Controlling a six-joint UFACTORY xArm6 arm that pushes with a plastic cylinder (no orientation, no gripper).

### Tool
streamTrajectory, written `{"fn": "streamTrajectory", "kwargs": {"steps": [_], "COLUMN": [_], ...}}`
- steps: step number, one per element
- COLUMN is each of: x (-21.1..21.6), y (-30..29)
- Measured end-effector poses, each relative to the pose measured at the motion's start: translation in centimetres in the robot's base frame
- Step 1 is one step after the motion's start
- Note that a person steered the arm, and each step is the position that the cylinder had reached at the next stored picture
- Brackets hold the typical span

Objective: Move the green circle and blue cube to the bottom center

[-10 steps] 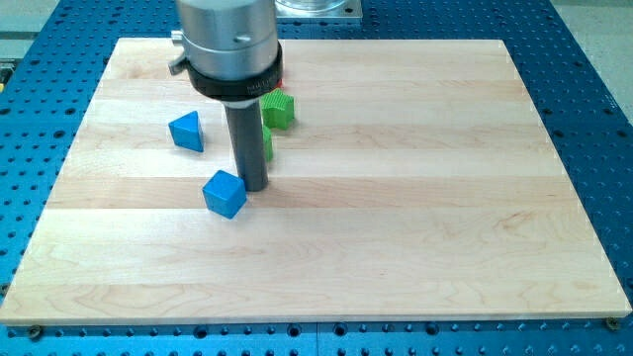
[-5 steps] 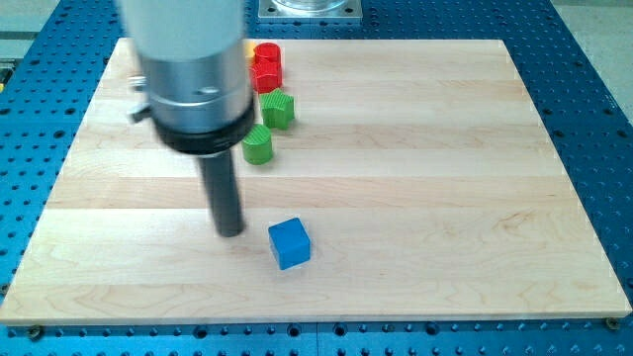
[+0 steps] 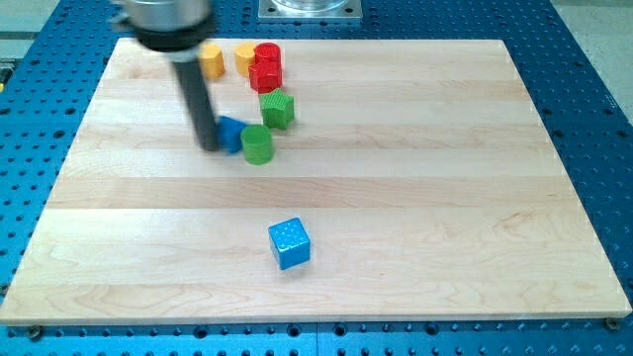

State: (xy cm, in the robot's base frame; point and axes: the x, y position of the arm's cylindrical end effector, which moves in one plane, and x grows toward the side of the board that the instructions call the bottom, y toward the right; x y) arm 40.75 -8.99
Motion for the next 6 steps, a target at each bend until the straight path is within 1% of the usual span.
{"fn": "streamTrajectory", "kwargs": {"steps": [1,3,4,5,6], "x": [-1.0,-7.7,-9.6,-7.8,-0.9], "y": [-0.1,-1.7,1.3,3.8,4.9]}}
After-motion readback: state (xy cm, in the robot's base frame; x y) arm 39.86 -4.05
